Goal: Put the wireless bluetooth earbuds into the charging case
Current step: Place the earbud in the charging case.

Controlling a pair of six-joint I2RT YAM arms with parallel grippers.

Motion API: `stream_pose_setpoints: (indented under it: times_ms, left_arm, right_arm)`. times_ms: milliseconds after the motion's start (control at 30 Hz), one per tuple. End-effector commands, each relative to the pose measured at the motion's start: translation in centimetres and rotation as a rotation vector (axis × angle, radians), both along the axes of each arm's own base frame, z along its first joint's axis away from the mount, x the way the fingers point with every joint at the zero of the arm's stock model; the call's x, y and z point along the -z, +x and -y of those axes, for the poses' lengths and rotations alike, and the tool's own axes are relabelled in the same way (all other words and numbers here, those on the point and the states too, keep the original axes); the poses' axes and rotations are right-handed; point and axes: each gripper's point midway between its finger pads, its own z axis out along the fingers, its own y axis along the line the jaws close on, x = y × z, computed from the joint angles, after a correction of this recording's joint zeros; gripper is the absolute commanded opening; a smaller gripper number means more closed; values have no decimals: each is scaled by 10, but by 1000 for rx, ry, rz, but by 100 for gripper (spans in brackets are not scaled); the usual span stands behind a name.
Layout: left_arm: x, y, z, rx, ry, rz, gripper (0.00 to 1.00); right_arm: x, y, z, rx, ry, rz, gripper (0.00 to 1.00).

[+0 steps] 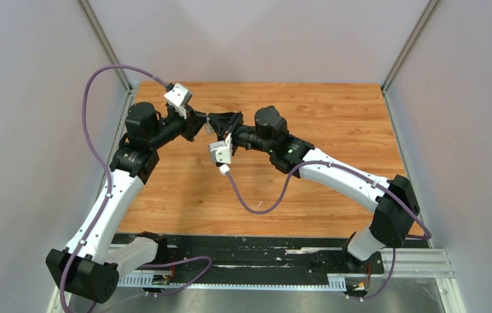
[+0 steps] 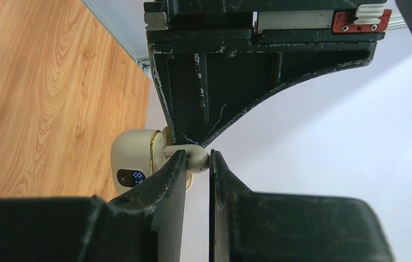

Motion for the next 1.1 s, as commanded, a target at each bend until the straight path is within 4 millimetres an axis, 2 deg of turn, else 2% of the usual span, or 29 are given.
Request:
stream_pose_setpoints:
  times_ms: [0, 300, 767, 1067]
  left_arm:
    - [-26, -3, 3, 10, -41, 81, 0]
    - [-21, 0, 2, -1, -45, 72, 0]
    - [-21, 4, -1, -32, -53, 65, 0]
    - [-24, -2, 8, 29, -68, 75, 0]
  right_arm:
    - [-20, -12, 0, -37, 29, 56, 0]
    - [-18, -17, 1, -54, 22, 38, 0]
    - [-15, -15, 3, -37, 5, 34, 0]
    - [-7, -19, 0, -58, -22, 7, 0]
